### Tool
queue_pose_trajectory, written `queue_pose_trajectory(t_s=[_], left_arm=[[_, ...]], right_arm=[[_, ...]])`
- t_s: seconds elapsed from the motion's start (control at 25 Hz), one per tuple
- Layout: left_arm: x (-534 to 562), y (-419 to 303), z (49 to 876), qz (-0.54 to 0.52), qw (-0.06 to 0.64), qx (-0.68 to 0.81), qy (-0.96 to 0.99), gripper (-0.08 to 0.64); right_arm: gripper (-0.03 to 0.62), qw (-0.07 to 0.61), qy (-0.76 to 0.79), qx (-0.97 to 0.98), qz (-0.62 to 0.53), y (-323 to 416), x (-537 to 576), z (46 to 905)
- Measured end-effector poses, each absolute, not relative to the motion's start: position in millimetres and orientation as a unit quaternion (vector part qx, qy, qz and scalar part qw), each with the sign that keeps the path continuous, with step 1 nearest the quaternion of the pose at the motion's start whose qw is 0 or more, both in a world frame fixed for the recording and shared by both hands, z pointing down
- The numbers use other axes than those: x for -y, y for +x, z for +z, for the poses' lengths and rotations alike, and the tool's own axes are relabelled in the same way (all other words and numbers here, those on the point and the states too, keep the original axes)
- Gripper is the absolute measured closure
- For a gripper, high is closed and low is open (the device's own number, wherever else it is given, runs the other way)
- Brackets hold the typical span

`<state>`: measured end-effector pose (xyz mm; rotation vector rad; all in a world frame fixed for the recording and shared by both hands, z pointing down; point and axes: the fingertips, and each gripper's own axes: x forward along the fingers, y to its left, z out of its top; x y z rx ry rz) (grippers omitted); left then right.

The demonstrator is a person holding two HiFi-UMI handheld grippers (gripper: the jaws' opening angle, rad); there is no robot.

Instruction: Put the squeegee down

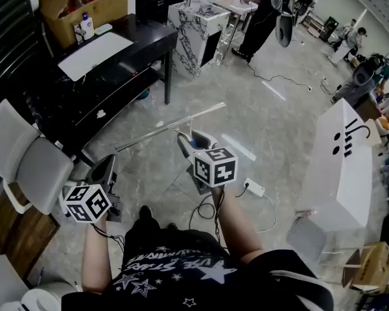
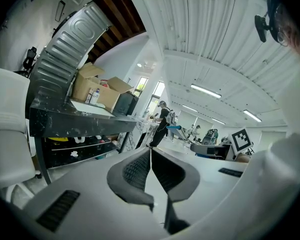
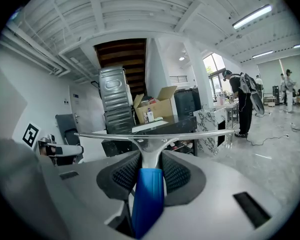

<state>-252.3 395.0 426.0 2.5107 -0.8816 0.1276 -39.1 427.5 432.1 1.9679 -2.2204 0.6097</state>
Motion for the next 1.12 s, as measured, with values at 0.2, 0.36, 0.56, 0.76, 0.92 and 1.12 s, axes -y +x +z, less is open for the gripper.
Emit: queue_pose_trajectory(t_s=[0.2, 0.36, 0.56, 0.76, 0.92, 1.12], left_arm=[[-393.6, -242.8, 428.7, 0.045, 0.236, 0.319, 0.917, 0.537], [-384.9, -237.7, 439.9, 0.054, 0.239, 0.318, 0.916, 0.537], [-349.5, -221.2, 447.8, 0.061, 0.242, 0.308, 0.918, 0.538], [-279.0, -200.8, 459.5, 0.064, 0.250, 0.295, 0.920, 0.537], [-208.9, -175.2, 459.8, 0.062, 0.248, 0.284, 0.924, 0.537], [-113.8, -141.7, 457.7, 0.070, 0.251, 0.266, 0.928, 0.537]], right_arm=[[0.450, 0.053, 0.647, 0.734, 0.202, -32.8, -423.8, 438.8], [0.449, 0.046, 0.645, 0.732, 0.216, -26.9, -412.2, 449.3], [0.449, 0.043, 0.653, 0.722, 0.226, -6.9, -378.7, 454.8], [0.449, 0.039, 0.657, 0.718, 0.228, 12.3, -317.5, 463.0], [0.449, 0.050, 0.660, 0.714, 0.229, 33.1, -256.0, 468.2], [0.449, 0.052, 0.669, 0.703, 0.235, 59.2, -168.5, 469.4]])
